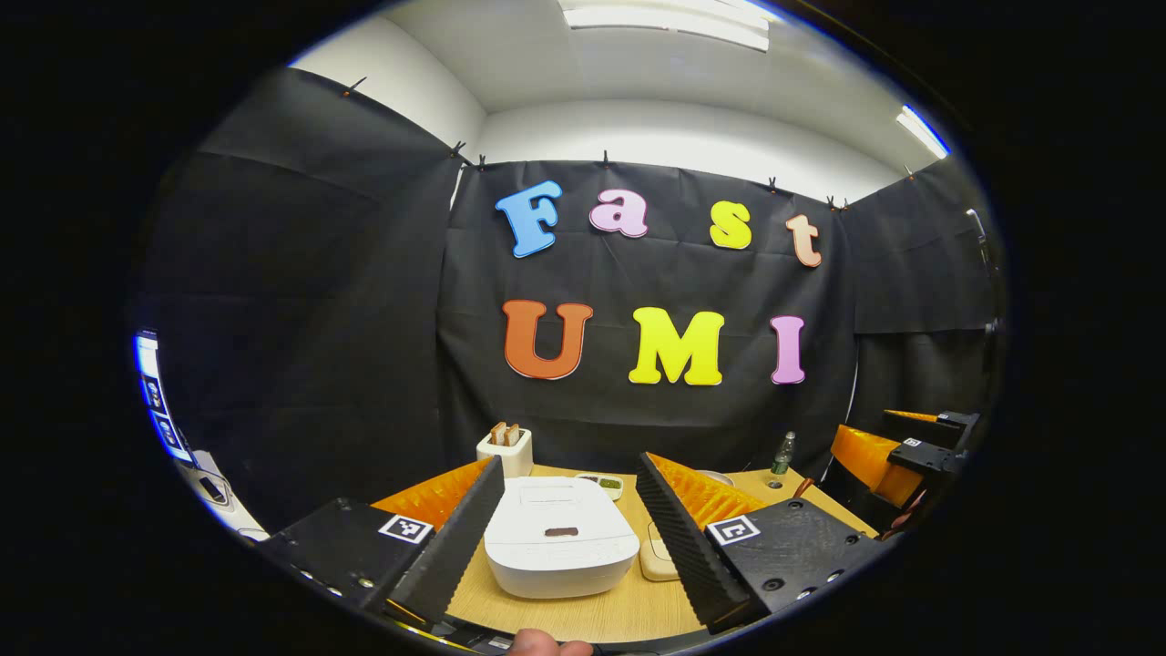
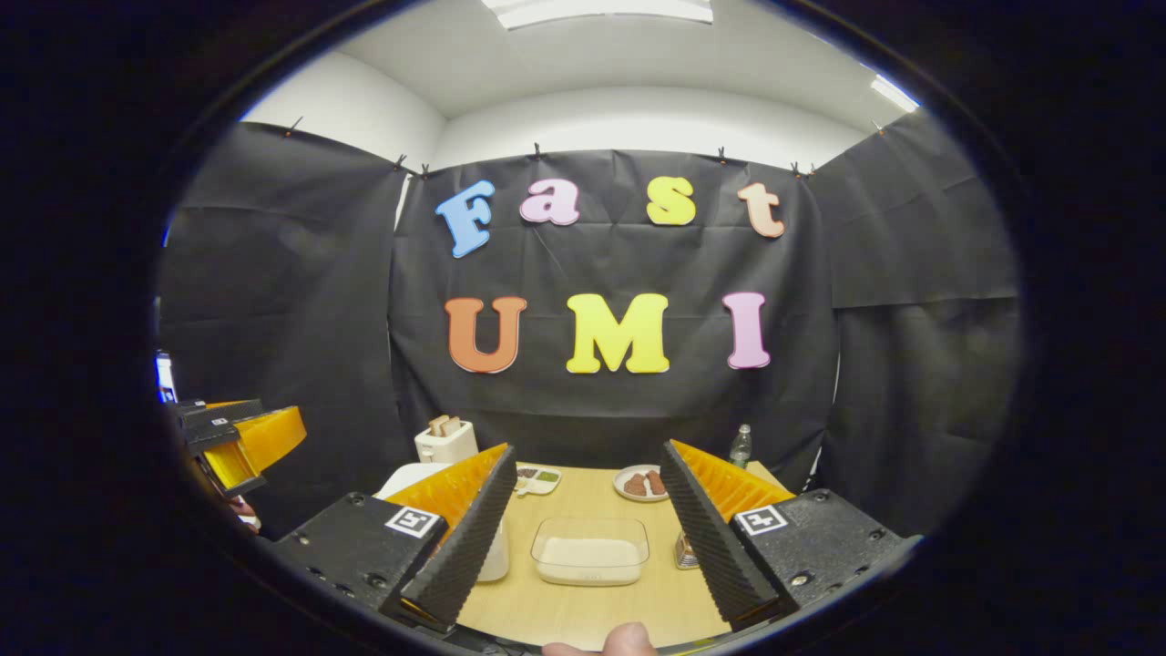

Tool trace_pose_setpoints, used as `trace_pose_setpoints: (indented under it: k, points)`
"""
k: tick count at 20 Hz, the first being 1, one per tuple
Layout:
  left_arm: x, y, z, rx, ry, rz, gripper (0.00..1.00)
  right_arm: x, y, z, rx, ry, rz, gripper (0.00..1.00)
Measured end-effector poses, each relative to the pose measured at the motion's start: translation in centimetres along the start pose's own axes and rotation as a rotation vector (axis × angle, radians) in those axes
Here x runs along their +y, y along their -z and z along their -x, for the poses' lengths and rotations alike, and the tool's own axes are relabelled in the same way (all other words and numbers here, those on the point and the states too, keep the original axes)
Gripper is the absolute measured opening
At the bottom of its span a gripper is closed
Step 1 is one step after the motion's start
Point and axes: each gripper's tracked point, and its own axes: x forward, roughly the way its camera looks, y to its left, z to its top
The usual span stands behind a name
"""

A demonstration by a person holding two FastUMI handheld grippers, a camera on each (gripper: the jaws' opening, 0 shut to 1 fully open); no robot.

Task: Close the left gripper, press the button to open the rice cooker; take a wooden spoon from the chopstick holder with the right hand, scoop a spoonful of rice and pour it into the rice cooker, then put the wooden spoon back into the chopstick holder.

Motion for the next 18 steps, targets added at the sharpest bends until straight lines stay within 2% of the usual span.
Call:
trace_pose_setpoints:
  k: [8, 15, 18]
  points:
    - [-1.1, 1.8, -1.6, 0.062, -0.010, 0.000, 0.94, -2.3, 0.6, -1.5, 0.004, 0.042, -0.014, 1.00]
    - [-1.3, 3.7, -5.3, 0.131, -0.034, -0.017, 0.94, -4.8, 2.3, -5.7, 0.051, 0.057, -0.031, 1.00]
    - [-2.0, 4.6, -7.4, 0.168, -0.030, 0.009, 0.94, -5.9, 2.5, -7.7, 0.054, 0.065, -0.042, 1.00]
